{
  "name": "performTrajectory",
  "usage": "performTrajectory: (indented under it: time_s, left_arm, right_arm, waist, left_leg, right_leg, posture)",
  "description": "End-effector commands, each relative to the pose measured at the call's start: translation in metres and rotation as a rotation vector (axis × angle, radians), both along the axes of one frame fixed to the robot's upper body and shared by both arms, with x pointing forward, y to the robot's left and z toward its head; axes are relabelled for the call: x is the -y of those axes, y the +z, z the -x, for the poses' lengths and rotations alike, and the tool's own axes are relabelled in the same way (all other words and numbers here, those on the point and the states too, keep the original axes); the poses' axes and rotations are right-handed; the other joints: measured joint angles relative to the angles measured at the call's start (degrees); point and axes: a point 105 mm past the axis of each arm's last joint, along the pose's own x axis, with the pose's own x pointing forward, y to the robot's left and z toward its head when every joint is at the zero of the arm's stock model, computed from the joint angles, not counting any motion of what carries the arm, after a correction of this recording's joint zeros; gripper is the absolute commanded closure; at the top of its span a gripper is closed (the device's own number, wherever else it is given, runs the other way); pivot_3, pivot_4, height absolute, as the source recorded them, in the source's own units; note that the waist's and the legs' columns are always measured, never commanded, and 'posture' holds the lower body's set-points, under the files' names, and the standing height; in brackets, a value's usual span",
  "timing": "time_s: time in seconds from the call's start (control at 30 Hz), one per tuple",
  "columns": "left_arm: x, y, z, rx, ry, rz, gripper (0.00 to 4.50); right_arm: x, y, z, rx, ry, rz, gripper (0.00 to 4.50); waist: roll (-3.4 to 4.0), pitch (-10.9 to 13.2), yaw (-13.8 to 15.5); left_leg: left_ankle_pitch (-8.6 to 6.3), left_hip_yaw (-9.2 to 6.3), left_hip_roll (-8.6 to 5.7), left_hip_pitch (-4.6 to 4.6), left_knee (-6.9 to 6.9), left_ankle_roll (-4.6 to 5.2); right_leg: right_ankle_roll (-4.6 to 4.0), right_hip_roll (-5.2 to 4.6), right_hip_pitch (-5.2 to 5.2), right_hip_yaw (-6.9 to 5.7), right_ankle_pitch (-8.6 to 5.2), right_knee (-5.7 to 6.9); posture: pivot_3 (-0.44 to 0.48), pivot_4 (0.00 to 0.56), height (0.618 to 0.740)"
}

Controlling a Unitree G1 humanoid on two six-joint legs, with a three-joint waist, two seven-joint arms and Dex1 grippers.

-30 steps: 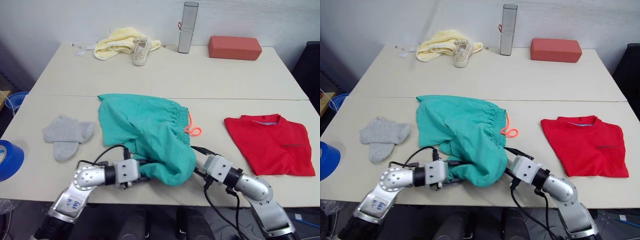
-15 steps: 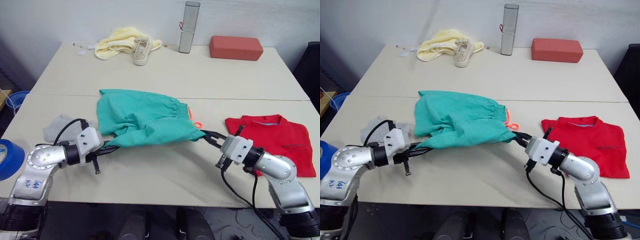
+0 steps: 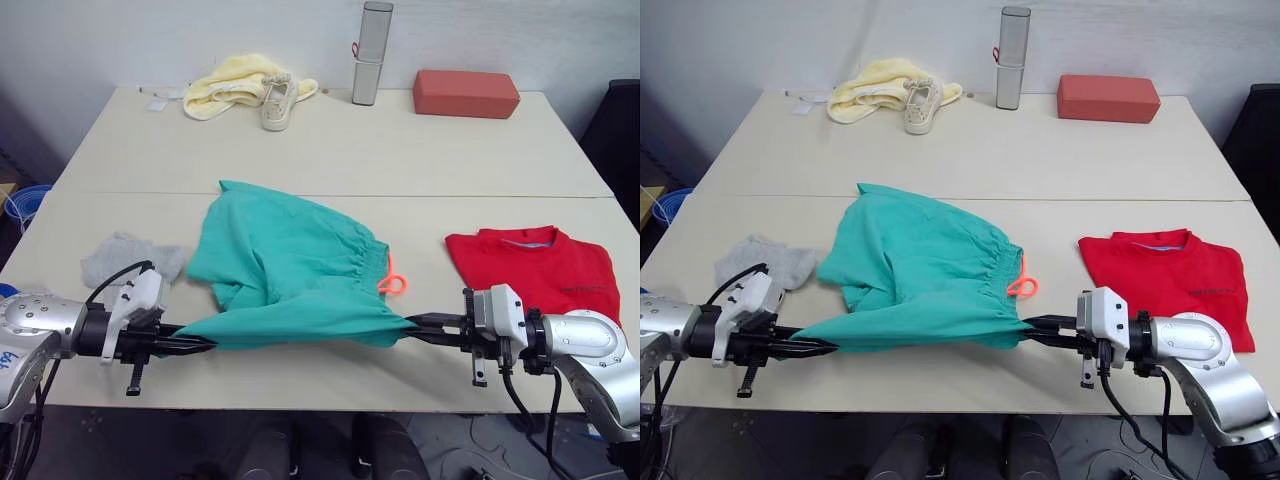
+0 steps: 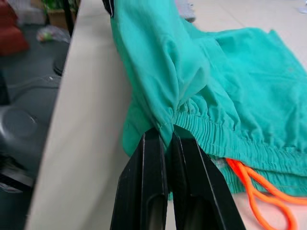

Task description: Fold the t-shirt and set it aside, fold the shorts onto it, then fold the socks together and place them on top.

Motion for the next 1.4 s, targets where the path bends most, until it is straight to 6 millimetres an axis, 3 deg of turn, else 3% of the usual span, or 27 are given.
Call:
performTrajectory:
  time_s: [0.03, 0.2, 0.3, 0.47, 0.57, 0.7, 0.83, 0.93, 1.07, 1.2, 1.37, 1.4]
  left_arm:
    - [0.001, 0.012, -0.008, 0.007, 0.082, 0.077, 4.5]
    - [0.004, 0.024, -0.027, 0.122, 0.14, 0.099, 4.5]
    - [0.004, 0.03, -0.047, 0.218, 0.204, 0.116, 3.85]
    - [0.01, 0.016, -0.052, 0.279, 0.174, 0.077, 2.27]
    - [0.001, 0.025, -0.063, 0.382, 0.222, 0.076, 1.27]
    - [-0.012, 0.041, -0.067, 0.466, 0.255, 0.112, 0.03]
    - [-0.013, 0.057, -0.052, 0.483, 0.164, 0.207, 0.03]
    - [-0.015, 0.032, -0.044, 0.489, 0.035, -0.021, 0.03]
    - [-0.005, 0.03, -0.054, 0.577, 0.032, -0.028, 0.03]
    - [0.007, 0.011, -0.072, 0.66, -0.005, -0.138, 0.03]
    - [0.006, -0.003, -0.081, 0.7, -0.06, -0.218, 0.03]
    - [0.006, -0.001, -0.085, 0.715, -0.043, -0.218, 0.21]
  right_arm:
    - [0.01, 0.016, -0.008, 0.007, -0.075, -0.095, 4.46]
    - [0.002, 0.04, -0.011, -0.029, -0.101, -0.229, 4.46]
    - [-0.009, 0.037, -0.015, -0.148, -0.131, -0.272, 4.5]
    - [-0.027, 0.023, -0.025, -0.232, -0.17, -0.244, 4.5]
    - [-0.033, 0.025, -0.039, -0.309, -0.257, -0.3, 4.5]
    - [-0.035, 0.021, -0.042, -0.469, -0.304, -0.315, 4.5]
    - [-0.033, 0.017, -0.049, -0.553, -0.379, -0.321, 4.5]
    - [-0.031, 0.014, -0.052, -0.623, -0.416, -0.326, 4.5]
    - [-0.023, 0.008, -0.055, -0.641, -0.482, -0.293, 4.5]
    - [-0.017, 0.01, -0.053, -0.576, -0.469, -0.25, 4.5]
    - [-0.016, 0.011, -0.052, -0.552, -0.456, -0.246, 4.5]
    - [-0.015, 0.011, -0.052, -0.551, -0.457, -0.247, 4.5]
  waist:
    - [0.0, 0.0, 0.1]
    - [0.02, 0.0, -0.1]
    - [0.02, 0.0, 0.0]
    - [0.03, 0.0, -0.4]
    - [0.03, 0.0, -0.5]
    - [0.03, 0.0, -0.3]
    - [0.02, 0.0, -0.4]
    - [0.05, 0.0, -0.5]
    - [0.08, 0.0, -0.3]
    - [0.08, 0.0, -0.2]
    - [0.04, 0.0, -0.6]
    - [0.04, 0.0, -0.5]
  left_leg:
    - [-0.03, -0.03, 0.0, 0.0, 0.0, 0.05]
    - [0.02, -0.03, -0.01, -0.01, 0.0, -0.08]
    - [0.04, -0.03, -0.01, -0.01, 0.0, -0.12]
    - [0.02, 0.02, -0.02, -0.01, -0.1, -0.14]
    - [0.05, 0.03, -0.02, -0.16, -0.08, -0.15]
    - [0.1, 0.0, -0.02, -0.29, -0.04, -0.2]
    - [0.09, 0.0, -0.05, -0.4, -0.01, -0.14]
    - [0.09, 0.0, -0.05, -0.4, -0.01, -0.15]
    - [0.11, 0.0, -0.05, -0.42, -0.03, -0.12]
    - [0.11, 0.01, -0.1, -0.46, -0.02, -0.06]
    - [0.11, 0.06, -0.1, -0.51, -0.03, -0.03]
    - [0.11, 0.08, -0.1, -0.52, -0.03, -0.04]
  right_leg:
    - [0.0, 0.0, -0.01, -0.01, 0.0, 0.01]
    - [0.0, 0.0, -0.01, -0.01, 0.0, -0.02]
    - [0.01, 0.0, -0.02, -0.01, 0.0, 0.02]
    - [0.01, 0.0, -0.06, -0.01, 0.01, -0.07]
    - [0.01, 0.0, -0.23, 0.0, 0.01, -0.01]
    - [0.01, 0.0, -0.37, -0.04, 0.01, 0.11]
    - [0.02, -0.02, -0.42, -0.03, 0.01, 0.06]
    - [0.02, -0.03, -0.44, -0.04, 0.01, 0.07]
    - [0.01, -0.03, -0.46, -0.03, 0.01, 0.08]
    - [0.04, -0.06, -0.47, -0.04, 0.03, 0.08]
    - [0.09, -0.03, -0.54, -0.05, 0.05, 0.33]
    - [0.09, -0.03, -0.59, -0.05, 0.05, 0.39]
  posture:
    - [0.0, 0.15, 0.74]
    - [0.0, 0.15, 0.74]
    - [0.0, 0.15, 0.74]
    - [0.0, 0.15, 0.74]
    - [0.0, 0.15, 0.74]
    - [0.0, 0.15, 0.74]
    - [0.0, 0.15, 0.74]
    - [0.0, 0.15, 0.74]
    - [0.0, 0.15, 0.74]
    - [0.0, 0.15, 0.74]
    - [0.0, 0.15, 0.74]
    - [0.0, 0.15, 0.74]
